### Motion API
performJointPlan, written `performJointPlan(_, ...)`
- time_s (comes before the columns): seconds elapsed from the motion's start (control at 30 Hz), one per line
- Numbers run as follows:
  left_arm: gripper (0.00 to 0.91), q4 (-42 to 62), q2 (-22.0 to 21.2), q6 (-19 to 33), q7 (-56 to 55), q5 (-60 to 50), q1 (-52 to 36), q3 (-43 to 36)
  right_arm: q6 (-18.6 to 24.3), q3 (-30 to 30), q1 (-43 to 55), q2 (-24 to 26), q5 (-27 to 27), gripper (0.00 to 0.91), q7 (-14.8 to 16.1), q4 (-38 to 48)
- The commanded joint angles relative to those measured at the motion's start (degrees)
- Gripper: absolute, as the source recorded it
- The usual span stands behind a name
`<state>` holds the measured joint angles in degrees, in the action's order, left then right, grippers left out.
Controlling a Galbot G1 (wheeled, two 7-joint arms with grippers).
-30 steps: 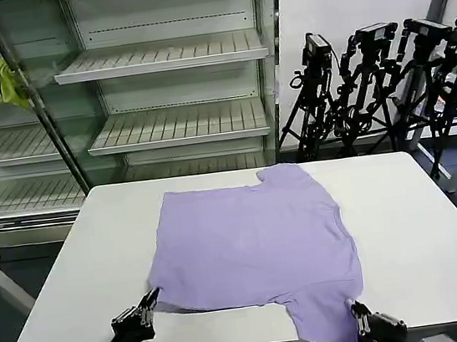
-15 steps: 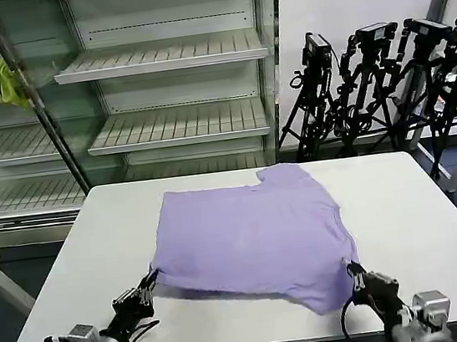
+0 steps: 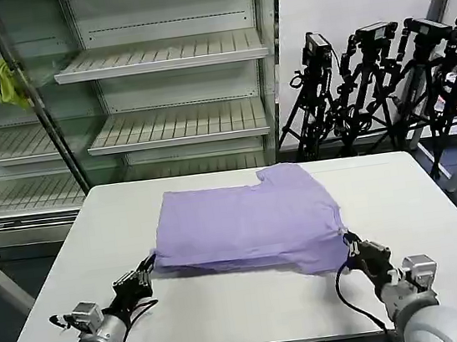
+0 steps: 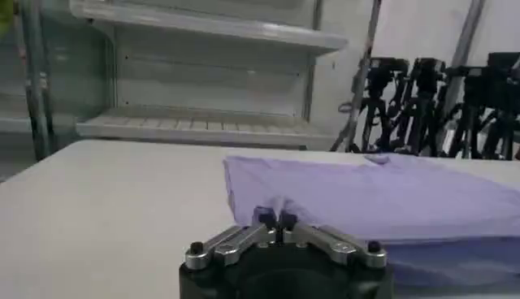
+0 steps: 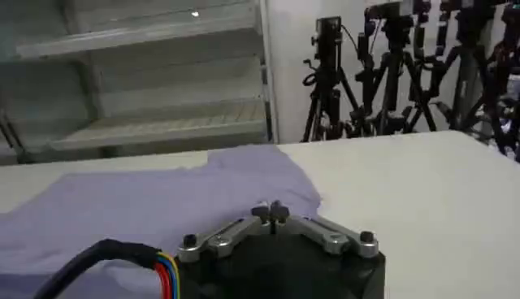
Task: Fold and organize the clothes.
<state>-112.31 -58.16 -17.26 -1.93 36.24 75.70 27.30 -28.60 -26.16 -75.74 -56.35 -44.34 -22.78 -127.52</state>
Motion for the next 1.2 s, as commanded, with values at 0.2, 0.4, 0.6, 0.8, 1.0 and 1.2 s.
performJointPlan(0.2,0.010,6.70,-0.37,0.38,0.13,-0.24,-8.30,-3.80,-0.53,1.15,6.88,0.93,-0.39,0.000,0.49,4.22)
performJointPlan(0.4,0.010,9.18,-1.07,0.73,0.29,-1.05,-10.24,-5.58,-0.89,2.83,8.85,1.71,-0.32,0.000,0.69,5.75)
performJointPlan(0.6,0.010,10.85,-1.41,0.94,0.38,-1.50,-11.47,-6.50,-1.03,4.58,10.18,2.06,0.21,0.000,0.98,7.46)
performJointPlan(0.8,0.010,12.93,-2.01,1.23,0.51,-2.80,-11.97,-7.56,-1.25,6.63,10.41,1.67,1.80,0.000,1.36,8.58)
performJointPlan(1.0,0.010,13.82,-2.57,1.50,0.71,-3.77,-12.20,-8.38,-1.23,7.80,10.79,1.28,2.96,0.000,1.70,9.62)
performJointPlan(1.2,0.010,14.62,-2.84,1.55,0.61,-4.22,-12.77,-8.80,-1.05,8.43,11.65,0.81,3.69,0.000,2.02,11.04)
